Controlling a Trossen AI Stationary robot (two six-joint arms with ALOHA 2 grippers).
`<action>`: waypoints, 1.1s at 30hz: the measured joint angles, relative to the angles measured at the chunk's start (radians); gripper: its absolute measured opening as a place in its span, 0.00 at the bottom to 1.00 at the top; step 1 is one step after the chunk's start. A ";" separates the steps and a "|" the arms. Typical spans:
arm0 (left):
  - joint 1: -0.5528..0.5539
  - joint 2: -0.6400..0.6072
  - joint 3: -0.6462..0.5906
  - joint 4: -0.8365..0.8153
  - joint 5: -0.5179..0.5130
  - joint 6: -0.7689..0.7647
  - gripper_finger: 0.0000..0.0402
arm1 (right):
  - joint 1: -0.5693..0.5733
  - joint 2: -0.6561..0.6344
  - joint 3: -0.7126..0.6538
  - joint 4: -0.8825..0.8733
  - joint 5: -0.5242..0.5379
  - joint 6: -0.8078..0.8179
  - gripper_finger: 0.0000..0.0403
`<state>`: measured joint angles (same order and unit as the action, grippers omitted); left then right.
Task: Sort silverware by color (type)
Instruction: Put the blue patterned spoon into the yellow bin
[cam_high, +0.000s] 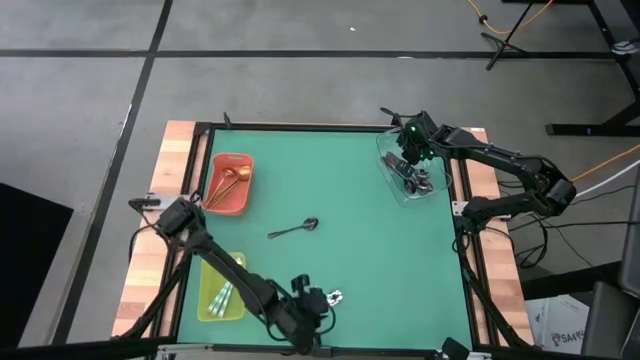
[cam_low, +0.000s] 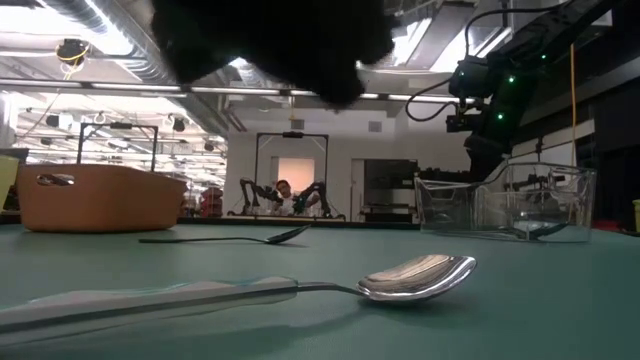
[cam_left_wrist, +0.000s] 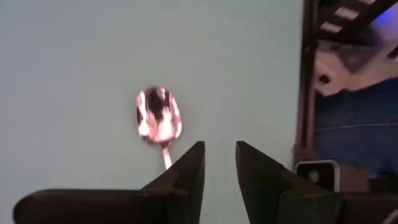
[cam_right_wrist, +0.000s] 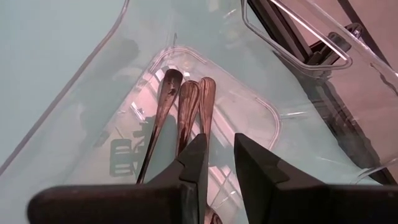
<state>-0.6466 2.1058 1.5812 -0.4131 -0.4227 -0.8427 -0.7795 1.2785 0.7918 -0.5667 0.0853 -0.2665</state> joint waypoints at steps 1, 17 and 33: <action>-0.005 0.013 0.008 -0.009 -0.005 -0.011 0.21 | 0.000 0.000 0.000 0.000 0.000 0.000 0.17; -0.031 0.057 0.012 -0.140 -0.042 -0.101 0.21 | 0.000 0.000 0.000 -0.001 0.000 0.000 0.17; -0.038 0.129 0.011 -0.146 -0.016 -0.177 0.21 | 0.000 0.000 0.000 -0.001 0.000 0.000 0.17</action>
<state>-0.6842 2.2344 1.5921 -0.5594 -0.4387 -1.0199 -0.7795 1.2785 0.7918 -0.5677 0.0853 -0.2665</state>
